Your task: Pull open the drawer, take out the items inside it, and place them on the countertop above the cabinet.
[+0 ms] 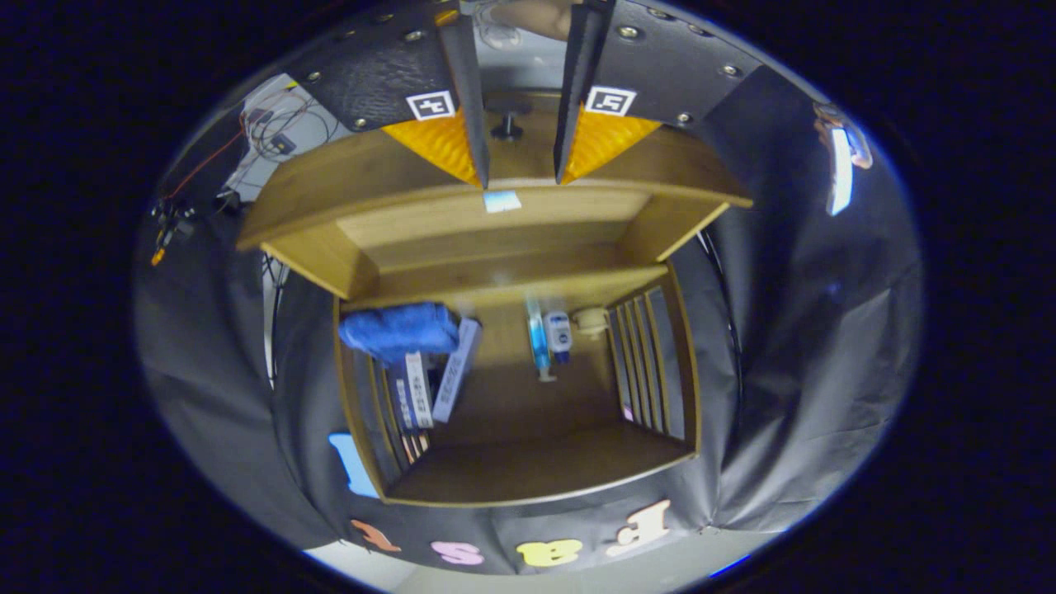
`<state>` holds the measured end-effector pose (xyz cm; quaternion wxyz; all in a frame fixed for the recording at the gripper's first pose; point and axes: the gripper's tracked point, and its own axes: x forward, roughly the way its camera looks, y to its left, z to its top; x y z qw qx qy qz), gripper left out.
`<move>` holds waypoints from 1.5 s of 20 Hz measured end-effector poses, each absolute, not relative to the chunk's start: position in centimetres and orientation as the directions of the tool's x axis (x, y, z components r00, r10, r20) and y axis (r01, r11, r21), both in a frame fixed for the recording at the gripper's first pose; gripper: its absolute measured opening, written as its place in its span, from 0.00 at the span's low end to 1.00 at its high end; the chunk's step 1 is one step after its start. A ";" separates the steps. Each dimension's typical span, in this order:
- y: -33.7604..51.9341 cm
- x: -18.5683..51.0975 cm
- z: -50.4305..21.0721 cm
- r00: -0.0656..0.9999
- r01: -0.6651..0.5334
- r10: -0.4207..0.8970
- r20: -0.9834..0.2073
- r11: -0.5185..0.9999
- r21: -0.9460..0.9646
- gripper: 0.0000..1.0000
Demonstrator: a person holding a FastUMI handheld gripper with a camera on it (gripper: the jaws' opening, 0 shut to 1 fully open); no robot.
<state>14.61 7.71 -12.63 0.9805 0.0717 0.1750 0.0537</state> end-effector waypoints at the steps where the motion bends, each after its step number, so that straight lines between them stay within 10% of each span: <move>1: 7.7 15.7 -12.1 0.927 -0.095 0.141 -0.347 0.985 0.145 0.43; 15: 8.1 27.1 -23.9 0.488 -0.232 0.147 -0.860 0.972 0.034 0.44; 30: 7.9 25.5 -29.4 0.305 -0.224 0.089 -0.948 0.974 0.019 0.39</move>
